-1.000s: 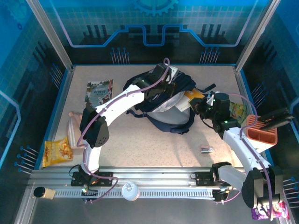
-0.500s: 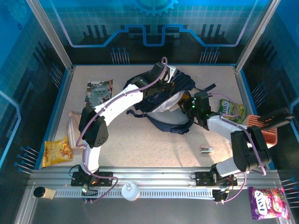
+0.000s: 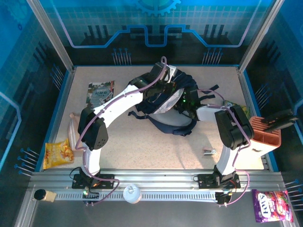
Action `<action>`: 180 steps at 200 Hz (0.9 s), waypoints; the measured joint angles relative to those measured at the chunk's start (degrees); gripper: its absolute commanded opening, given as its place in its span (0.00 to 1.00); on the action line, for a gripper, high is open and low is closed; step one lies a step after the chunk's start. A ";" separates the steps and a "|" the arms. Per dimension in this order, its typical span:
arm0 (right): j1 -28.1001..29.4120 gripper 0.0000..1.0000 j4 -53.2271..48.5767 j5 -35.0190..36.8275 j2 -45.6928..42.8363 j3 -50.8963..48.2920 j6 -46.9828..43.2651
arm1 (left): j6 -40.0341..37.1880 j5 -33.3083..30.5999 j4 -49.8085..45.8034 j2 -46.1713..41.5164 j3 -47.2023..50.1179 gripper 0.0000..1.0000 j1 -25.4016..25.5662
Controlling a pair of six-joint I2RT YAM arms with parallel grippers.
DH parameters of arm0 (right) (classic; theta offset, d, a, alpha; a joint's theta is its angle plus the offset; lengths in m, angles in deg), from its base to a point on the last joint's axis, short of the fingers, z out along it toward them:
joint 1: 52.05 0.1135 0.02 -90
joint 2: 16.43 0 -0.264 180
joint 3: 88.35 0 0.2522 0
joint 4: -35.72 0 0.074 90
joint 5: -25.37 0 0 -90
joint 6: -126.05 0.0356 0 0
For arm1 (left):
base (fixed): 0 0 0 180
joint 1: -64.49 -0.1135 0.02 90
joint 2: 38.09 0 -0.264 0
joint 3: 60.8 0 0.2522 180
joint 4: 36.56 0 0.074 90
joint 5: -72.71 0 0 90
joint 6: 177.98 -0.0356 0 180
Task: Pack the student bag
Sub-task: Place the book in the student bag, then close the student bag at the center of the table.
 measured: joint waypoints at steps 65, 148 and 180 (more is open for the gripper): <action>-0.09 0.58 -2.14 -3.04 -5.57 -3.72 -2.45 | 1.22 0.31 0.46 -0.74 0.83 0.00 -0.55; -4.39 0.76 -20.57 6.14 -32.46 -15.58 -9.99 | 1.42 2.34 2.01 -0.87 3.17 0.00 -0.87; -4.33 0.82 -33.31 15.87 -46.23 -14.56 -15.96 | 1.92 4.44 3.08 -1.79 6.34 0.17 -0.92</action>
